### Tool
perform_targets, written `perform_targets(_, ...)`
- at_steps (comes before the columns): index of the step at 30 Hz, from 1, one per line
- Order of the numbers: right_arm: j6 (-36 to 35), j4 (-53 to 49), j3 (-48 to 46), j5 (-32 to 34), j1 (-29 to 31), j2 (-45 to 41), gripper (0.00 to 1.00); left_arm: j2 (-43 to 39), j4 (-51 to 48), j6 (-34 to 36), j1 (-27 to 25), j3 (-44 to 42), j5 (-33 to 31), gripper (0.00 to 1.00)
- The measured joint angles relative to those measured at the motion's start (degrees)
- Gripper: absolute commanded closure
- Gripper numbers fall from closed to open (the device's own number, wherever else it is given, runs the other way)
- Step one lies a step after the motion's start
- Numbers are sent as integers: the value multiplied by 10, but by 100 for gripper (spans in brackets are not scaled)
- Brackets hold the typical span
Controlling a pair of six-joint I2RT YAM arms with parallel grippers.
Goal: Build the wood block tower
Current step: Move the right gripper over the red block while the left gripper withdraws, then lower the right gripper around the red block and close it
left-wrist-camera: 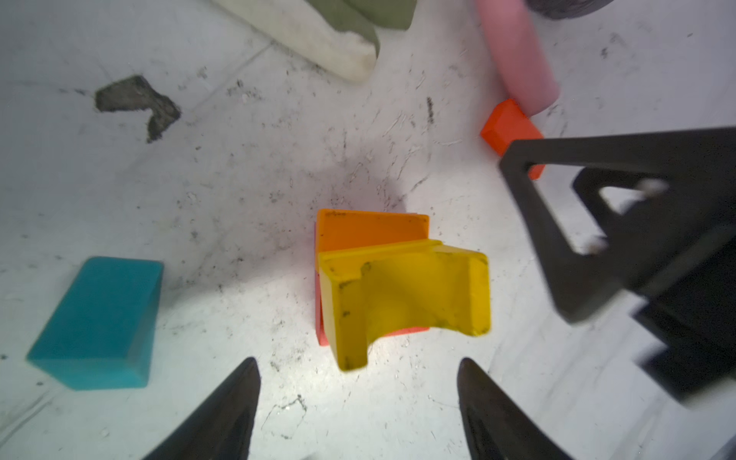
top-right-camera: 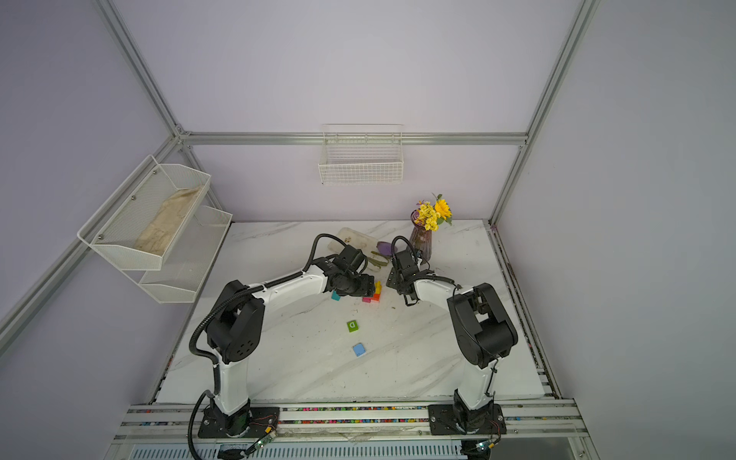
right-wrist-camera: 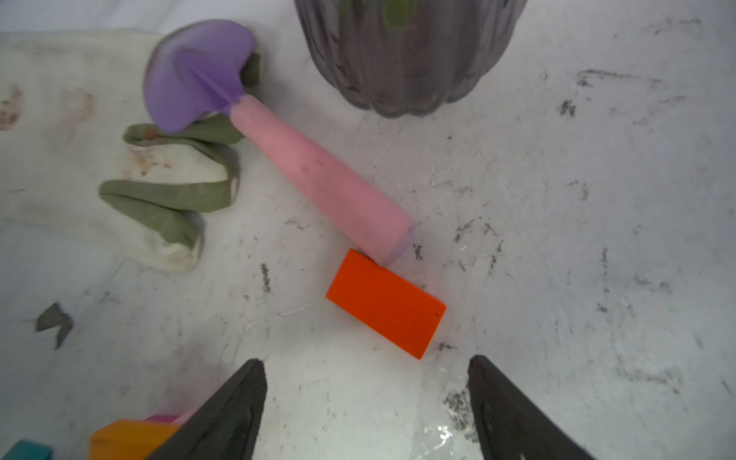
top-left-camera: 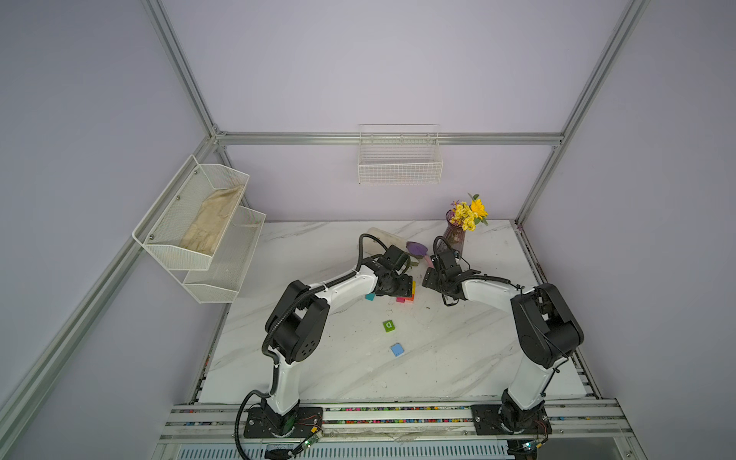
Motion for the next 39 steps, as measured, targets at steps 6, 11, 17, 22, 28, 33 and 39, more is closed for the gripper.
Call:
perform_targets(6, 4, -30, 41, 35, 0, 51, 11, -158, -5, 0, 0, -62, -46, 17)
perform_targets(11, 6, -38, 57, 55, 0, 62, 12, -264, -12, -7, 24, -129, -109, 14)
perform_targets(17, 12, -48, 72, 68, 0, 74, 20, -337, -20, -11, 137, -219, -112, 14)
perform_targets(22, 14, -55, 72, 75, 0, 76, 22, -367, -26, -10, 183, -259, -106, 14)
perform_targets(28, 16, -47, 54, 83, 0, 68, 25, -393, -26, -10, 208, -280, -93, 14)
perform_targets(33, 18, -43, 47, 82, 0, 64, 33, -396, -26, -9, 216, -283, -82, 14)
perform_targets(39, 12, -39, 46, 78, 0, 64, 44, -404, -23, -9, 226, -294, -75, 13)
